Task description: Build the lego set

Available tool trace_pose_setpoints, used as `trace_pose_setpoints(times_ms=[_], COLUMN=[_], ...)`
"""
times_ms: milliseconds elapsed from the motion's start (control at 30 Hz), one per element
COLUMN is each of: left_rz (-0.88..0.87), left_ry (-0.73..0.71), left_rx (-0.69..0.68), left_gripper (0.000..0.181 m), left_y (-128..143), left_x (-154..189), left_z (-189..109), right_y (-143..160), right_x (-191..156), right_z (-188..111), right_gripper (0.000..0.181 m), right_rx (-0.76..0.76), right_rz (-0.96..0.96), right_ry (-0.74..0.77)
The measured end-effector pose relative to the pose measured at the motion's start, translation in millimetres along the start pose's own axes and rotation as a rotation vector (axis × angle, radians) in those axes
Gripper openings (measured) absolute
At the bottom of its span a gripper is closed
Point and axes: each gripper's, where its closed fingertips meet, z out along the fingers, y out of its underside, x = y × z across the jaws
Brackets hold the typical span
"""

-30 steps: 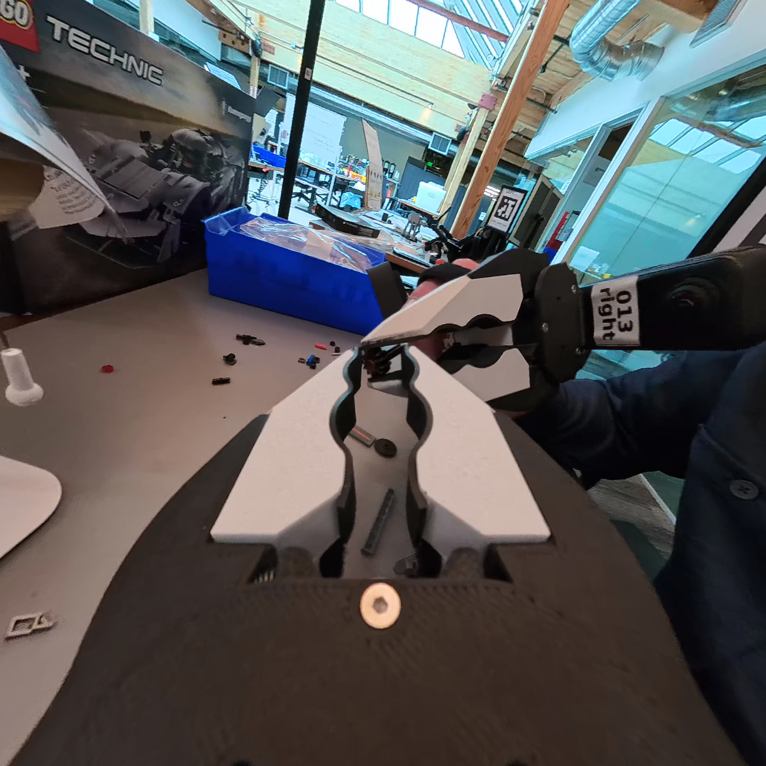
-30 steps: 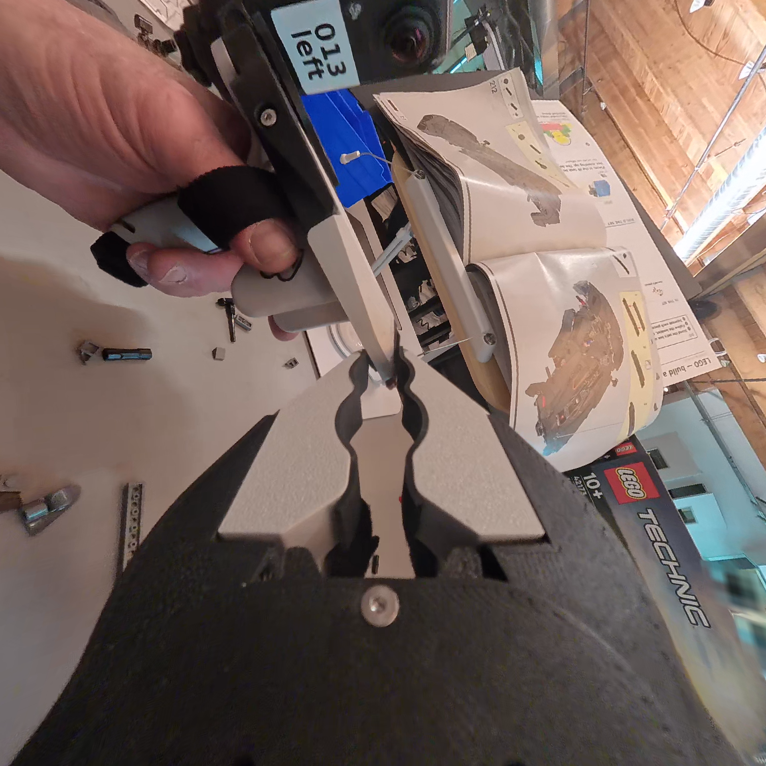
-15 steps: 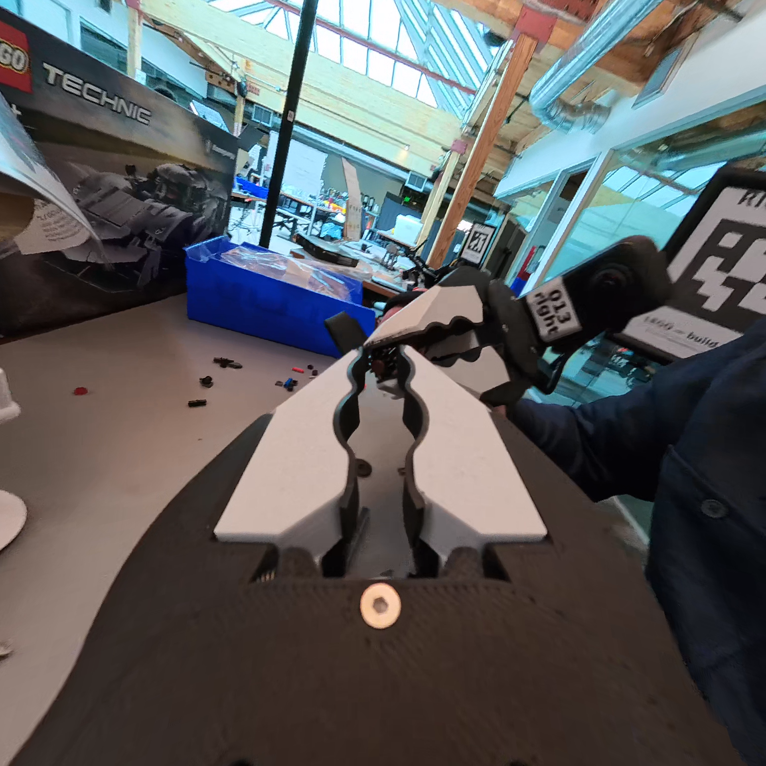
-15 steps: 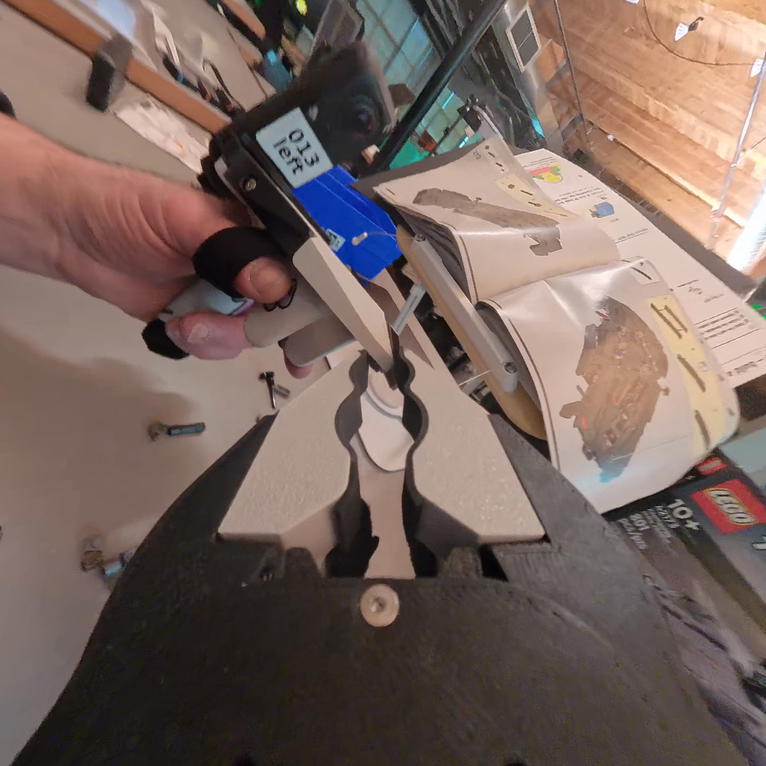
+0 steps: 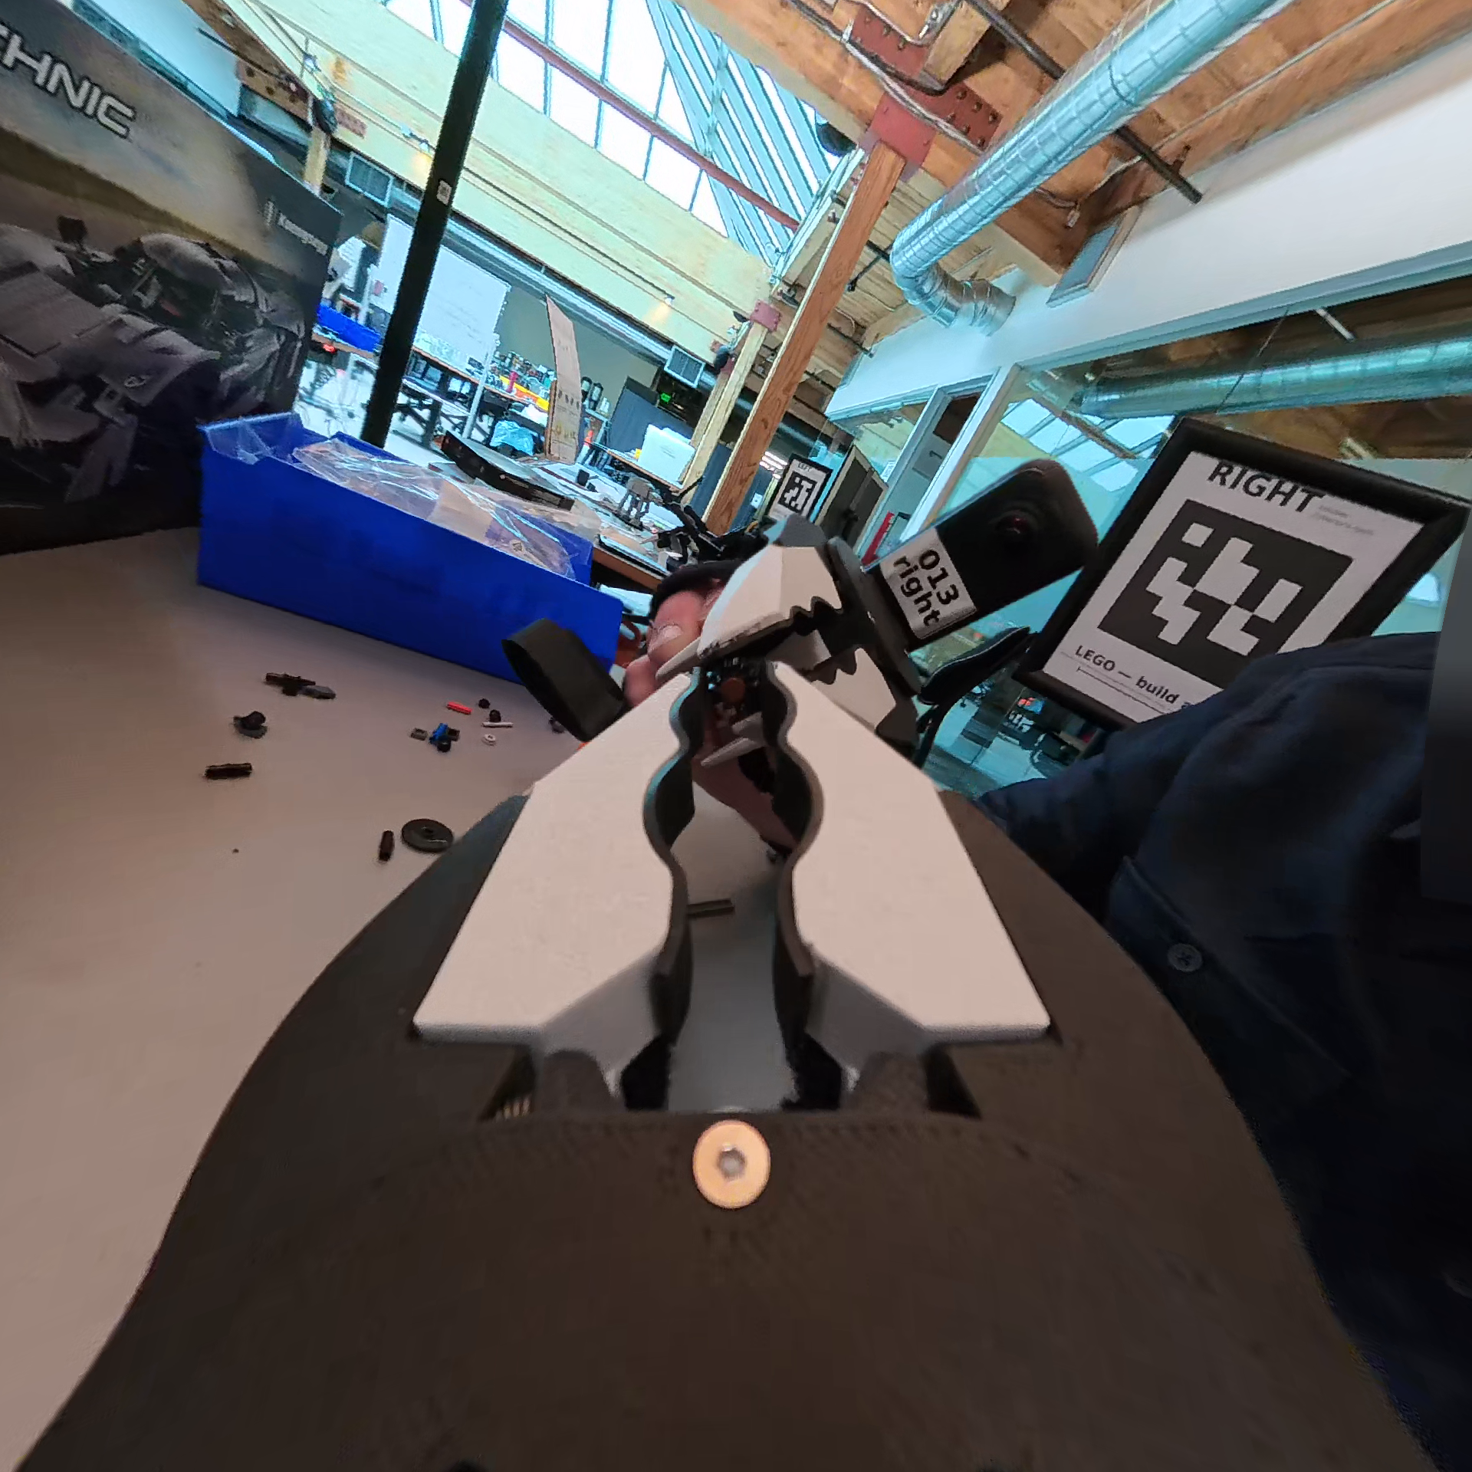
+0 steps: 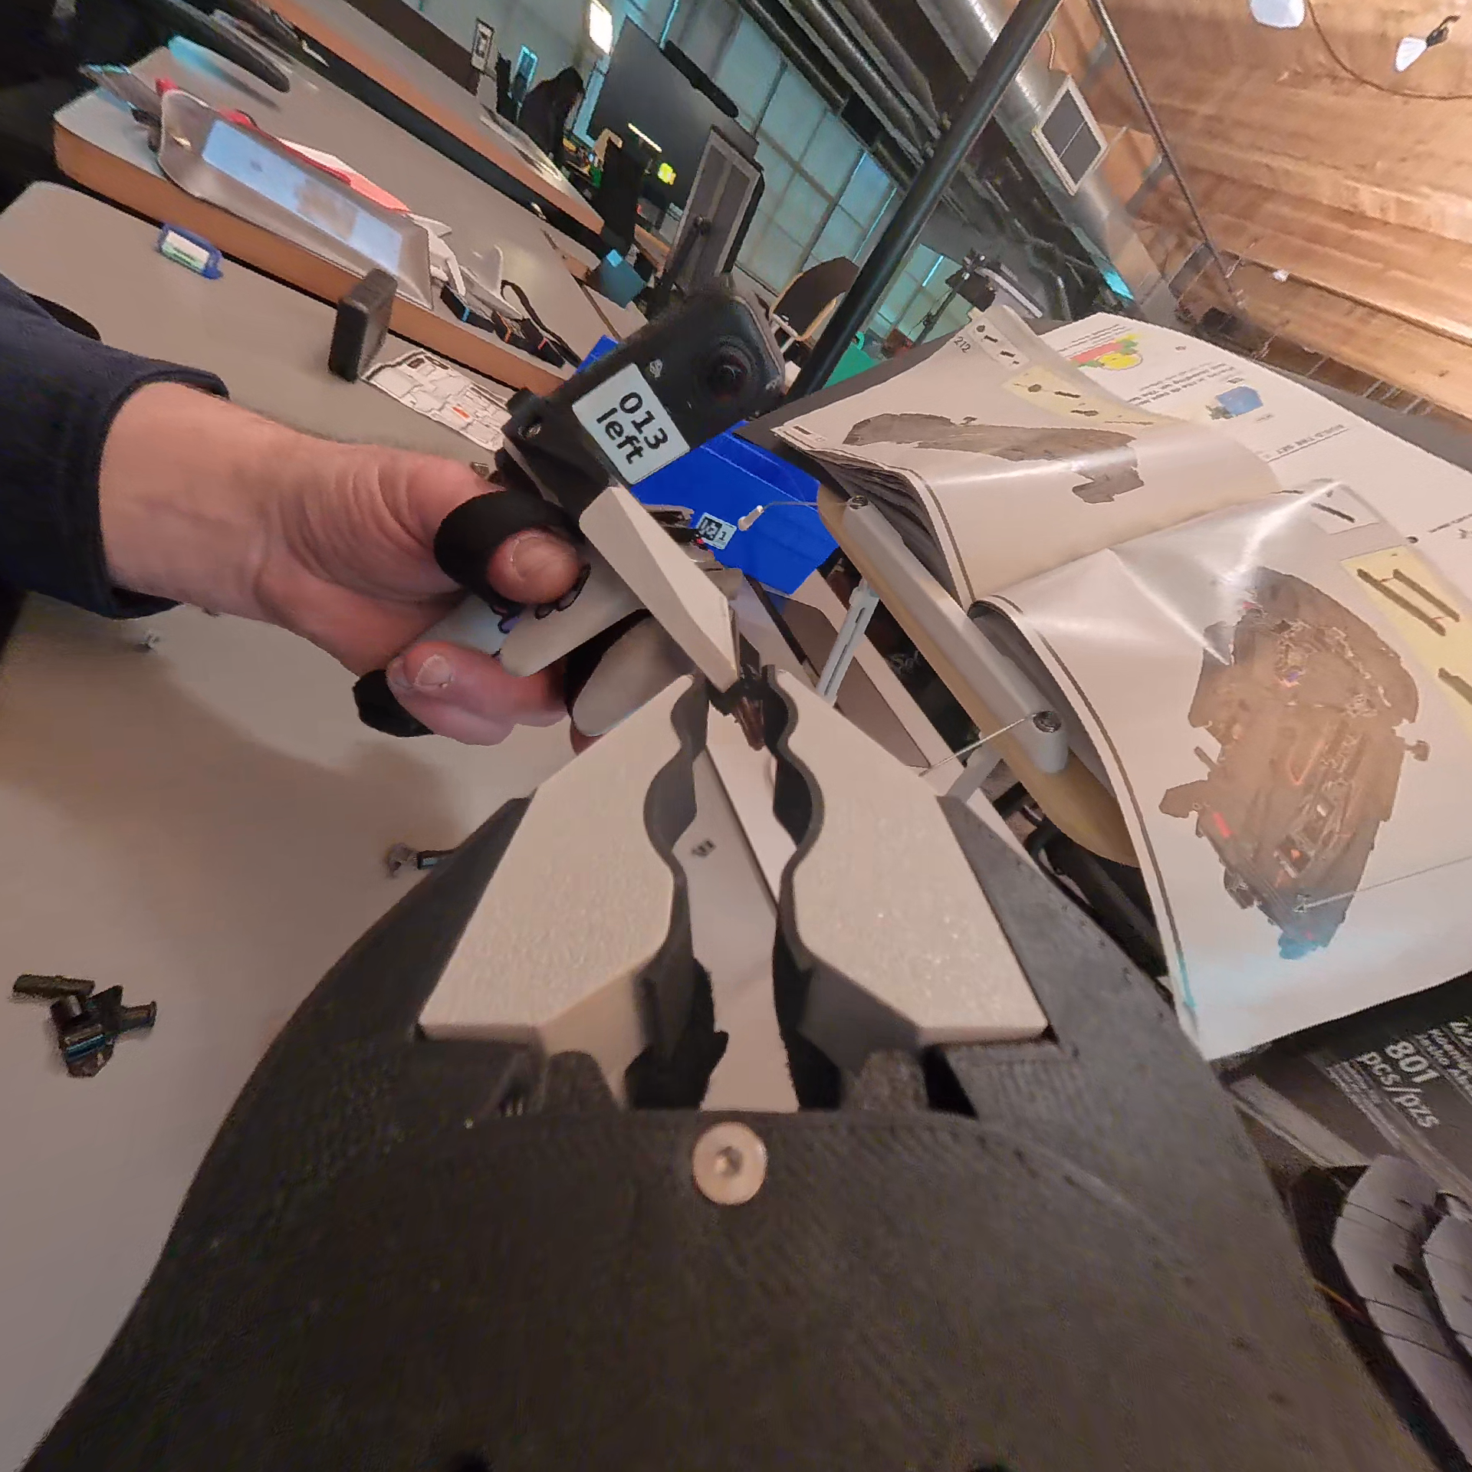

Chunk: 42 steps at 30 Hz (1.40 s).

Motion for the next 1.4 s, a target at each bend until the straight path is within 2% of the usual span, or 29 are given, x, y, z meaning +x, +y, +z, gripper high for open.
trace_pose_setpoints(times_ms=[100,200,300,433,533,633,733,833,933,1067,1333,1400], left_rz=[0.043,0.068,0.105,0.118,0.127,0.136,0.142,0.135,0.126,0.129,0.138,0.140], left_ry=[-0.031,-0.076,-0.126,-0.159,-0.175,-0.187,-0.200,-0.210,-0.223,-0.224,-0.234,-0.240], left_rx=[0.005,0.066,0.114,0.160,0.174,0.183,0.186,0.187,0.180,0.174,0.180,0.175], left_gripper=[0.011,0.011,0.011,0.011,0.011,0.011,0.011,0.011,0.011,0.011,0.011,0.011], left_y=[-2.2,-16.1,-29.4,-39.5,-42.1,-45.0,-46.4,-45.5,-42.6,-42.0,-44.7,-44.1], left_x=[-2.0,-6.3,-9.7,-11.4,-12.7,-13.4,-14.9,-18.6,-23.2,-22.9,-21.8,-23.1], left_z=[0.0,-10.3,-24.3,-34.4,-37.3,-40.1,-42.3,-42.6,-42.1,-41.3,-43.8,-44.1], right_y=[0.2,0.6,10.9,26.0,39.7,58.3,83.2,121.3,164.7,204.8,256.1,253.8], right_x=[2.8,21.2,64.7,122.5,147.2,158.5,155.7,141.3,124.7,110.9,113.4,121.9], right_z=[-2.3,-16.9,-46.5,-101.1,-133.4,-149.5,-145.1,-124.2,-102.2,-80.8,-73.5,-77.1], right_gripper=[0.014,0.024,0.021,0.018,0.017,0.016,0.015,0.015,0.014,0.016,0.018,0.016], right_rx=[0.006,0.024,-0.001,0.008,-0.001,-0.080,-0.176,-0.318,-0.501,-0.648,-0.804,-0.798], right_rz=[0.046,0.116,0.160,0.270,0.316,0.332,0.373,0.433,0.407,0.391,0.434,0.413], right_ry=[-0.020,-0.012,0.110,0.303,0.407,0.461,0.432,0.341,0.244,0.150,0.112,0.143])
